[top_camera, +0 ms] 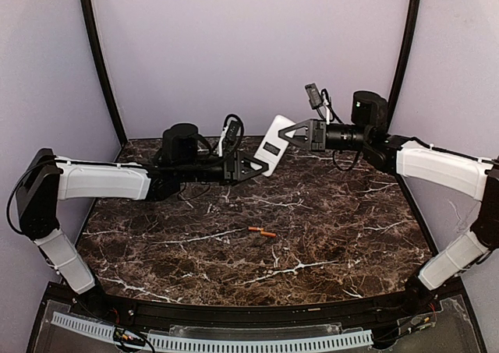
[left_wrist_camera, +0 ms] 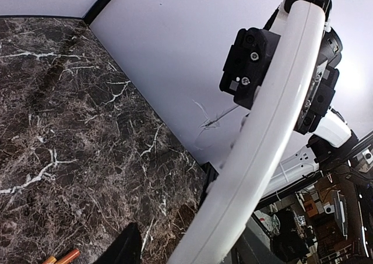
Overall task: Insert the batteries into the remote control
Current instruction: Pass from the left arm to the right, then remove the battery cover from the remote control.
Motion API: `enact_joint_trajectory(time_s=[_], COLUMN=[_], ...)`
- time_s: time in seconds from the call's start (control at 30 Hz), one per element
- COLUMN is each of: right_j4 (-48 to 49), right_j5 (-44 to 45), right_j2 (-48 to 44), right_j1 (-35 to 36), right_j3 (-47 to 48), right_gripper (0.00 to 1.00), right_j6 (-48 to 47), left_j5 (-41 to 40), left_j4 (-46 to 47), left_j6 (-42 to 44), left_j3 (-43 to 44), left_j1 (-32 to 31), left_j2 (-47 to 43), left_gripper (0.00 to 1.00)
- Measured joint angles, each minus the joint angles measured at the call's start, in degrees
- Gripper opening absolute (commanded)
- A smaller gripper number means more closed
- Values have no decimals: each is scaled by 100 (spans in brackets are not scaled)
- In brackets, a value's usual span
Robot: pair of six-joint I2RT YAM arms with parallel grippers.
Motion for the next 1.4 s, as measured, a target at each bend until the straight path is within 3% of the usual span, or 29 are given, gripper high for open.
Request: enact_joint_trajectory(time_s=[0.5, 0.63, 0.83, 1.4], right_j4=[59, 68, 125, 68], right_j5=[94, 50, -31, 111], right_j2=[-33, -79, -111, -133], right_j1=[-33, -37, -68, -66], right_j3=[-28, -28, -28, -28], right_gripper=[0, 0, 0, 0], right_j6=[-42, -26, 28, 87], left_j5=[249, 341, 407, 101], left_j4=[232, 323, 452, 387], left_j6=[-264, -216, -149, -28], left_j3=[52, 52, 52, 52], left_j1=[2, 4, 4, 0], left_j2=[85, 85, 85, 85], left_gripper=[18, 14, 31, 39])
